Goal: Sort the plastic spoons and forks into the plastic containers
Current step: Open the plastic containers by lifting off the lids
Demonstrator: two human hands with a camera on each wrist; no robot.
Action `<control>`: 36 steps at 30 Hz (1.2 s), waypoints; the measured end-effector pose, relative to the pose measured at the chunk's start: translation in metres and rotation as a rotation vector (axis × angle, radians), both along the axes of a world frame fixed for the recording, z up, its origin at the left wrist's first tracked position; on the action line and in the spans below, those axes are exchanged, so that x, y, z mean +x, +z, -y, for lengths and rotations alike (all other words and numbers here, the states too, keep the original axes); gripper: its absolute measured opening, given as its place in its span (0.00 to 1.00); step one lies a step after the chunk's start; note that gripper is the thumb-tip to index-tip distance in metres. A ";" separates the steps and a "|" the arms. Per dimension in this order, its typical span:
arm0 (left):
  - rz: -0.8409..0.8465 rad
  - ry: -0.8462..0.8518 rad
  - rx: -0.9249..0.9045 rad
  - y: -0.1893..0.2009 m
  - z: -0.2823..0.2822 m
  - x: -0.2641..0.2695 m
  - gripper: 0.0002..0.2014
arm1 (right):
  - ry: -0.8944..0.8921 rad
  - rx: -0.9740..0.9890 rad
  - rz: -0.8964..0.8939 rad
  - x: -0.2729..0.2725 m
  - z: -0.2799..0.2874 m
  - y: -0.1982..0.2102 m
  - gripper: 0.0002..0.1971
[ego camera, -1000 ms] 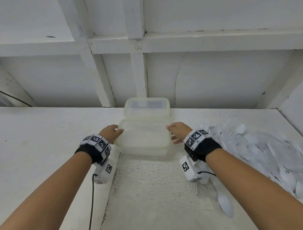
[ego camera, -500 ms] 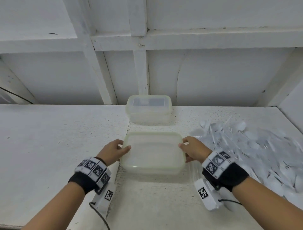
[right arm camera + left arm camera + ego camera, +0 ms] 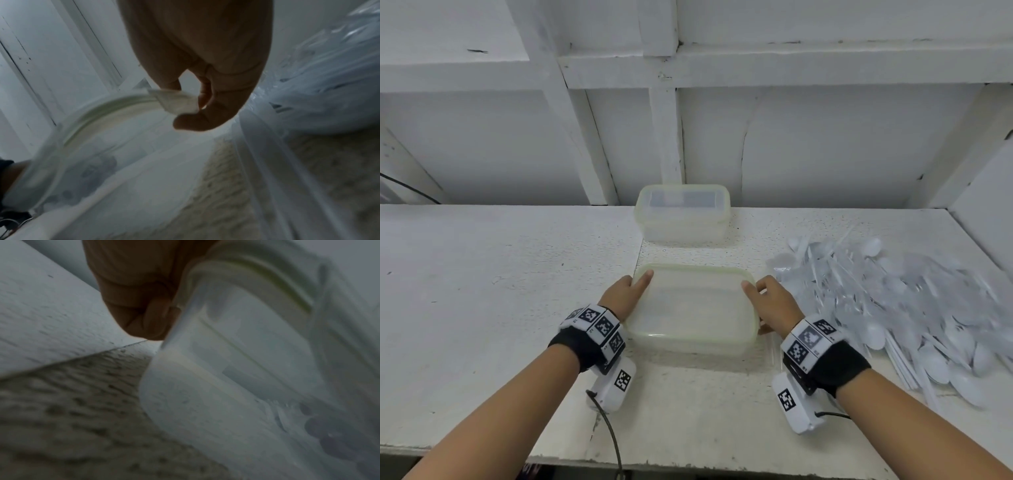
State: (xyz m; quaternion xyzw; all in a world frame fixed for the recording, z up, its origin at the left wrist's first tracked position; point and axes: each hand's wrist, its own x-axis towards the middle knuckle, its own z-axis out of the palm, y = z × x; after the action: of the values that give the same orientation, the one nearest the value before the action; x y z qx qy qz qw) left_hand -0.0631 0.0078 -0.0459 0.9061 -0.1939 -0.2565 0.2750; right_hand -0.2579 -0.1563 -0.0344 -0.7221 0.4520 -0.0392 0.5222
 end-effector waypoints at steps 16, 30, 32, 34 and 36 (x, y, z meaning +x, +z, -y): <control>0.118 0.018 -0.001 0.000 -0.003 0.002 0.24 | -0.001 -0.037 0.056 0.007 -0.004 -0.013 0.15; 0.071 0.030 0.013 0.028 -0.015 -0.001 0.26 | -0.180 -0.075 0.139 -0.007 -0.015 -0.001 0.12; 0.065 -0.004 0.064 0.030 -0.014 -0.012 0.26 | -0.164 0.108 0.177 -0.015 -0.022 0.005 0.13; -0.061 -0.014 0.027 0.030 -0.011 -0.026 0.24 | -0.047 0.210 0.126 -0.025 -0.031 0.011 0.12; -0.261 0.028 -0.106 0.027 -0.008 -0.036 0.21 | 0.128 0.146 0.030 -0.034 -0.035 0.015 0.12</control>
State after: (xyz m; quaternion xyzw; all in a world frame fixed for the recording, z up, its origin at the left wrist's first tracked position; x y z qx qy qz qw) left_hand -0.0988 0.0153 -0.0191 0.8518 -0.1572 -0.3576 0.3491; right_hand -0.2917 -0.1217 -0.0190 -0.7089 0.3989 0.0163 0.5815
